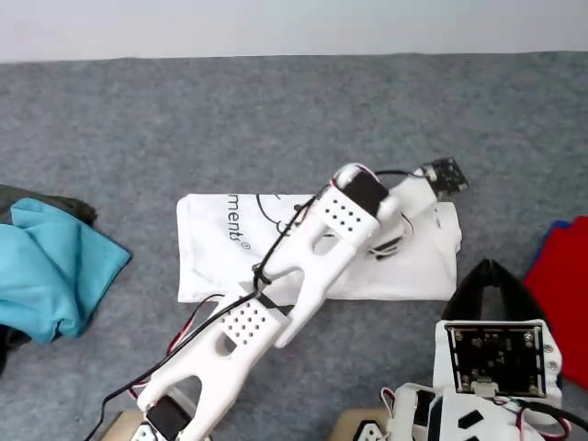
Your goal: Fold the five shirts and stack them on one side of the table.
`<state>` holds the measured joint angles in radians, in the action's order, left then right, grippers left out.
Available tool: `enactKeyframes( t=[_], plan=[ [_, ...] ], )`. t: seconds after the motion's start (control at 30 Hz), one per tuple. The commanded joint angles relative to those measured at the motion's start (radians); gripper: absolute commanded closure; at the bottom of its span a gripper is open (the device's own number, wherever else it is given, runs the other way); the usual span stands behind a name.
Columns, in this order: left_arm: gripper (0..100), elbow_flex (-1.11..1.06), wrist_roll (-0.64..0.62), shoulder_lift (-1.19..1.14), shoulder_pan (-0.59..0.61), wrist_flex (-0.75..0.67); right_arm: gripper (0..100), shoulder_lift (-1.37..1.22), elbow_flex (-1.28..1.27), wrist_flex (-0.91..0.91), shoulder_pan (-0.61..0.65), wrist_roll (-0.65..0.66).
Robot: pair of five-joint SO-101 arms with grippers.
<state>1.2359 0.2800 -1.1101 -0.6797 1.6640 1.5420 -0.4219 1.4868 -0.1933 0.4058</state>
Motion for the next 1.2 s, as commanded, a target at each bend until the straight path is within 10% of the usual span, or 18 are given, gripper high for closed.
enactKeyframes(
  t=[0.0,1.17],
  plan=[
    [85,0.045,-0.009,0.017,0.017,0.012,99.0,0.025,0.032,-0.002,-0.012,0.011],
    [89,-0.308,-0.017,0.203,-0.009,0.089,99.0,0.056,0.028,0.153,-0.101,0.012]
  ],
)
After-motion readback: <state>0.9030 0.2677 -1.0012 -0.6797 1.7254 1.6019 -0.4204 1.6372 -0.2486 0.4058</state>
